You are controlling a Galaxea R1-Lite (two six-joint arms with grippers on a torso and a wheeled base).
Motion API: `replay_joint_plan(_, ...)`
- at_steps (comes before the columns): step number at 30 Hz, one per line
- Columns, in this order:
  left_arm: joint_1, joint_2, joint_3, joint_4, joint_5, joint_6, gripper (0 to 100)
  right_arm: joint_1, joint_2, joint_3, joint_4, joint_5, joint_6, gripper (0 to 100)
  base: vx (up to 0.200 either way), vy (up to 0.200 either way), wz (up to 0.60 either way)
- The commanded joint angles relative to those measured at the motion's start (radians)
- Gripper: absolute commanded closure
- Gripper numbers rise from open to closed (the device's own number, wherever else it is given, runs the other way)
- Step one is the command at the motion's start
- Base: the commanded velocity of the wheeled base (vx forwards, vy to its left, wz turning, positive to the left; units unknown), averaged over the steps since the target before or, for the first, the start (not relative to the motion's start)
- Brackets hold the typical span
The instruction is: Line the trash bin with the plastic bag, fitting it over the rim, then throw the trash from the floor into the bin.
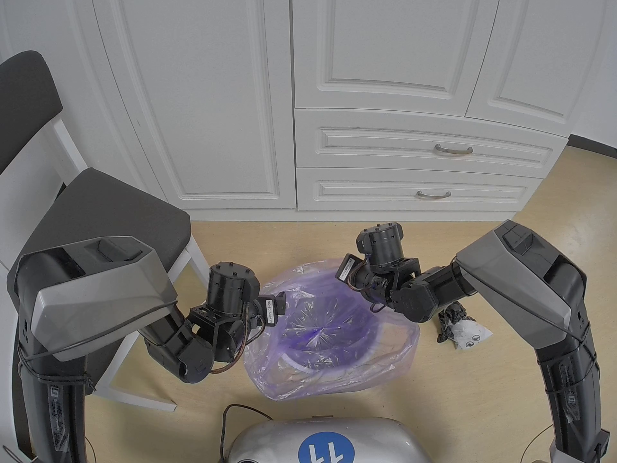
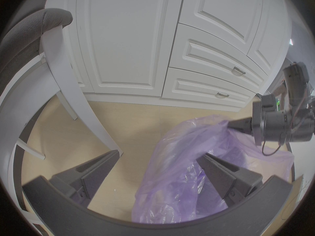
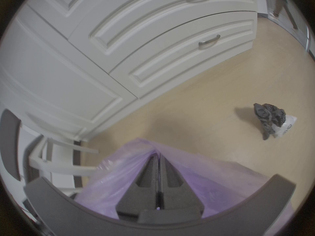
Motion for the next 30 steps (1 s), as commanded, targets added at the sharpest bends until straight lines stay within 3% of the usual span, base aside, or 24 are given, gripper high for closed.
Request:
replay_joint_plan(1, 0.0, 0.003, 0.0, -0.001, 0.0, -0.001, 0, -0.005, 0.014, -0.03, -0.059, -0.006, 0.04, 100, 0.0, 0.0, 0.0)
replay_joint_plan(12, -0.003, 0.016, -0.031, -0.006, 0.009, -0.034, 0, -0.019, 0.112, -0.087, -0.228, -0.059, 0.066, 100, 0.0, 0.0, 0.0)
replay_joint_plan(13, -0.003, 0.016, -0.033, -0.006, 0.009, -0.034, 0, -0.019, 0.112, -0.087, -0.229, -0.059, 0.066, 0, 0.0, 0.0, 0.0)
replay_joint_plan(18, -0.005, 0.013, -0.04, -0.02, 0.009, -0.056, 0, -0.025, 0.043, -0.032, -0.237, -0.062, 0.054, 0, 0.0, 0.0, 0.0)
replay_joint_plan(24, -0.006, 0.006, -0.037, -0.021, 0.009, -0.056, 0, -0.023, -0.213, 0.197, -0.24, 0.025, -0.05, 0, 0.0, 0.0, 0.0)
replay_joint_plan(28, -0.005, 0.015, -0.04, -0.031, 0.009, -0.056, 0, -0.023, -0.293, 0.264, -0.236, 0.042, -0.101, 0, 0.0, 0.0, 0.0)
replay_joint_plan(30, -0.006, 0.016, -0.039, -0.035, 0.009, -0.056, 0, -0.023, -0.35, 0.326, -0.208, 0.05, -0.171, 0, 0.0, 0.0, 0.0)
